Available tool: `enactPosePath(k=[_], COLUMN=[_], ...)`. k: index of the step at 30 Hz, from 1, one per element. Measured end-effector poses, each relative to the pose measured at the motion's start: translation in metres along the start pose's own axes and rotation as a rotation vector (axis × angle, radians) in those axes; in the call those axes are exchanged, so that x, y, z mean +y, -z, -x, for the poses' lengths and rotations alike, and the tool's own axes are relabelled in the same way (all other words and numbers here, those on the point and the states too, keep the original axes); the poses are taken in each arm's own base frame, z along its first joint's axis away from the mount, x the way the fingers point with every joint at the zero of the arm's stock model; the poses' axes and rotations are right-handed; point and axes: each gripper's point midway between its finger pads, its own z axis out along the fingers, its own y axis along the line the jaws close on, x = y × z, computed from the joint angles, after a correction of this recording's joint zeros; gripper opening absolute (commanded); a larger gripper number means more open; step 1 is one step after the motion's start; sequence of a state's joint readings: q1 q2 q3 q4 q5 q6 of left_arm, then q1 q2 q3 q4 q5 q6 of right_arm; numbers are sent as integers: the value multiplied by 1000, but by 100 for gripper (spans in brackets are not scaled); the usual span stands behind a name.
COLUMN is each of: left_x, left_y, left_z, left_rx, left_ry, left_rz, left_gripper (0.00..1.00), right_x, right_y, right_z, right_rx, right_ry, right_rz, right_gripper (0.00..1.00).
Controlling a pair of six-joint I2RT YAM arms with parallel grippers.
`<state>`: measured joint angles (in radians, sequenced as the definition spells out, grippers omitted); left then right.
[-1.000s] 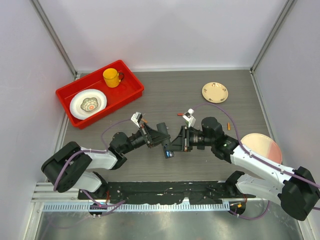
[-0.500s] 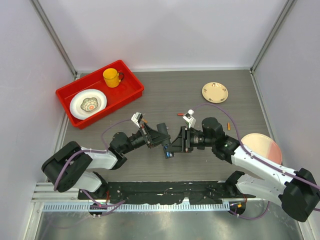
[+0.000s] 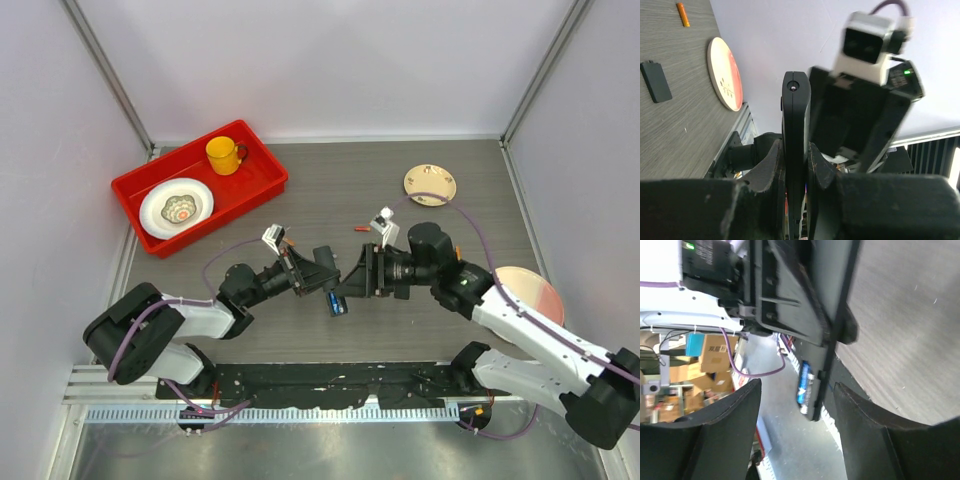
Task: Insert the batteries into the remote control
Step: Load the battery into the remote control, then pick up the battery cover at the center of the board.
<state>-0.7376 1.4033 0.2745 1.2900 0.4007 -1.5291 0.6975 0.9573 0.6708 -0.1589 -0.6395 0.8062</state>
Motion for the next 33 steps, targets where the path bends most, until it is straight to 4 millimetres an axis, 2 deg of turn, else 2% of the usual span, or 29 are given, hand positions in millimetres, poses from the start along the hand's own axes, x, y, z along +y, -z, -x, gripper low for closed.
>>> enactPosePath(k=[4, 5, 7, 9, 13, 16, 18, 22, 33], left_x=[2, 3, 5, 10, 21, 24, 21, 8, -20], left_y=[2, 2, 4, 7, 16, 23, 27, 31, 40], left_z=[8, 12, 17, 18, 14, 10, 9, 7, 4], left_rx=[-17, -27, -40, -47, -46, -45, -45, -48, -56], left_ry=[-23, -29, -39, -52, -61, -66, -81, -111, -199], left_rz=[3, 5, 11, 24, 53, 59, 51, 12, -75], left_gripper=[0, 0, 0, 0, 0, 0, 0, 0, 0], right_x=[22, 24, 13, -18, -102, -169, -191, -211, -244], right_y=[21, 30, 43, 53, 61, 68, 76, 83, 67], right_z=[37, 54, 76, 88, 73, 40, 25, 17, 16], right_rx=[-109, -177, -273, -336, -284, -157, -102, -63, -20], right_ry=[120, 148, 145, 112, 37, -7, -25, -47, -83], right_rz=[-89, -158, -292, -475, -834, -1073, -1157, -1227, -1207], right_gripper=[65, 64, 61, 61, 64, 67, 69, 70, 65])
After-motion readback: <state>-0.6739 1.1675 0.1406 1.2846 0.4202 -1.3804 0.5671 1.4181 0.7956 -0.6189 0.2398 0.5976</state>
